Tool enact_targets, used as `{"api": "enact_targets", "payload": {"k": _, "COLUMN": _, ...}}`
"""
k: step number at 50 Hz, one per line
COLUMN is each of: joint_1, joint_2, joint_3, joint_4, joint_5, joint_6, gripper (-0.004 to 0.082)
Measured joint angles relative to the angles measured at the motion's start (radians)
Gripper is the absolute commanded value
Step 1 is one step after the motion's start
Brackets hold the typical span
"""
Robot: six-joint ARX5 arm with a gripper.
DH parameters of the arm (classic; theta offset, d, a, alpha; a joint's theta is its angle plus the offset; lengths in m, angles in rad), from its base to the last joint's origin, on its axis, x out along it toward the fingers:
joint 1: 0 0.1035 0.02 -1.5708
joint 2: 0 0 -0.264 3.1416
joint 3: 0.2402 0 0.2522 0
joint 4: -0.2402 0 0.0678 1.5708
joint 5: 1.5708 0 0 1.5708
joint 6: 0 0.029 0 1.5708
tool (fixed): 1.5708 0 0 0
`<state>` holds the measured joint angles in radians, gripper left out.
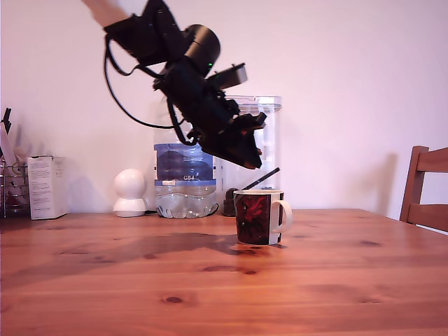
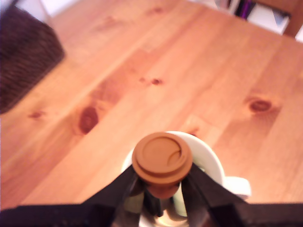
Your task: Pick up the coffee capsules from the table one by one and drop them inside the nearest coffee cup
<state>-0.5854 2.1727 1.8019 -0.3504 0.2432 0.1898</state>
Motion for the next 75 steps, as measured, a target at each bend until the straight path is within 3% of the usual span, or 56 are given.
{"api": "enact_targets", "payload": {"k": 19, "joint_1": -0.017, "joint_2": 0.056, "joint_3": 0.047, "joint_4": -0.135, "joint_5": -0.006, "joint_6": 0.047, "gripper": 0.011}}
{"api": "enact_targets", "payload": {"k": 45, "joint_1": -0.016, "joint_2": 0.056, "joint_3": 0.047, "joint_4": -0.145, "joint_5": -0.009, "joint_6": 0.05, "gripper": 0.0122}}
{"api": "enact_targets", "payload": {"k": 48, "joint_1": -0.016, "joint_2": 0.056, "joint_3": 0.047, "joint_4": -0.145, "joint_5": -0.011, "joint_6": 0.05, "gripper": 0.0211}}
{"api": "enact_targets", "payload": {"k": 53, "joint_1": -0.016, "joint_2": 0.056, "joint_3": 0.047, "joint_4": -0.142, "joint_5": -0.018, "joint_6": 0.05, "gripper": 0.0527}}
{"api": "enact_targets", "payload": {"k": 56, "joint_1": -0.016, "joint_2": 0.056, "joint_3": 0.047, "joint_4": -0.133, "joint_5": -0.02, "joint_6": 0.05, "gripper": 0.0626}}
{"api": "enact_targets", "payload": {"k": 75, "joint_1": -0.016, "joint_2": 0.056, "joint_3": 0.047, "joint_4": -0.101, "joint_5": -0.026, "joint_6": 0.05, "gripper": 0.0601}}
